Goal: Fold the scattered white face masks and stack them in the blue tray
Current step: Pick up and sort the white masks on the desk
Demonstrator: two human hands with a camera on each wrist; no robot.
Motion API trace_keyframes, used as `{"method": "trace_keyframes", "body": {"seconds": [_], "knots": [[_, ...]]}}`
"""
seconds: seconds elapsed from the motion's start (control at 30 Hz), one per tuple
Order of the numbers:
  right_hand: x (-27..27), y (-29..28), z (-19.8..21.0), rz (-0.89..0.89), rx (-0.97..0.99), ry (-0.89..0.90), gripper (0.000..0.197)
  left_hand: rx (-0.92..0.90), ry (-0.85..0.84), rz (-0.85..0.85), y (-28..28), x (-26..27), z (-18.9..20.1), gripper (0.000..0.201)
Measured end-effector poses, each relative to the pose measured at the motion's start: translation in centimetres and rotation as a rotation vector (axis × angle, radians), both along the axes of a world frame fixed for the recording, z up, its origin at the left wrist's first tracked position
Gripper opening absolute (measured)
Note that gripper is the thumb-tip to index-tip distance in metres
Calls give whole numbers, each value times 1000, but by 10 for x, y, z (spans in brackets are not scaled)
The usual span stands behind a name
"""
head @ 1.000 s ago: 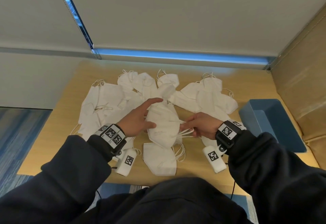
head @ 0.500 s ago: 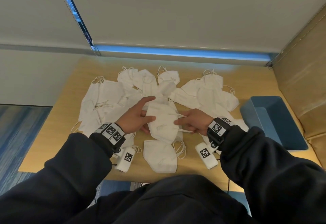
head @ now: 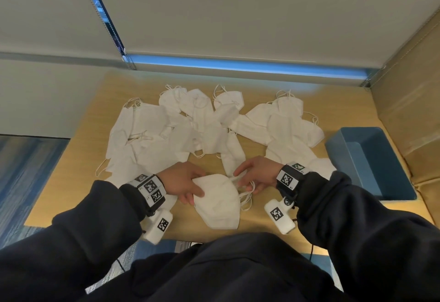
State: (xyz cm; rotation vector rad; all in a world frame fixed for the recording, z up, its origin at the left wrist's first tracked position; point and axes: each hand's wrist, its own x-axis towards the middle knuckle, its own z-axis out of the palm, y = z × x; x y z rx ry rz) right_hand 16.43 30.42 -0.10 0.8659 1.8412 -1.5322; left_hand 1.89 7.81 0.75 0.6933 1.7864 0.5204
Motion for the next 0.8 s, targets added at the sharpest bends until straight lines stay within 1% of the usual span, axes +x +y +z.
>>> {"method": "trace_keyframes", "body": {"seconds": [0.1,0.17,0.23,0.27,0.3,0.37,0.43,0.5,0.57,0.63,0.7,0.73,0.77,0.8], "knots": [[5,1,-6,-4,1,-22,42,3,122,-69,-5,8,-12,46],[8,4,-6,4,-9,-30,41,14,307,-189,-5,7,-13,41],[14,10,-8,5,-3,-11,38,-11,534,-348,-6,4,-14,48],[17,13,-10,6,19,8,34,-11,608,-395,-6,4,-16,54],[20,16,-12,6,45,25,31,-2,643,-419,-5,5,-18,60],[23,20,-16,9,95,27,31,6,648,-436,-3,12,-24,76],[23,18,-20,37,136,10,37,-24,679,-489,0,24,-29,89],[21,15,-21,89,176,-8,45,-39,719,-520,5,32,-33,91],[18,10,-22,132,203,-25,47,-60,682,-493,12,33,-35,93],[18,8,-23,142,204,-31,42,-111,636,-483,19,31,-33,92],[19,9,-21,118,208,-7,35,-152,581,-529,24,27,-30,87],[19,11,-20,96,209,23,33,-145,531,-539,26,24,-28,82],[20,14,-18,54,206,72,33,-113,461,-513,27,20,-25,77],[20,16,-14,-25,195,141,34,-50,385,-450,26,14,-21,71]]}}
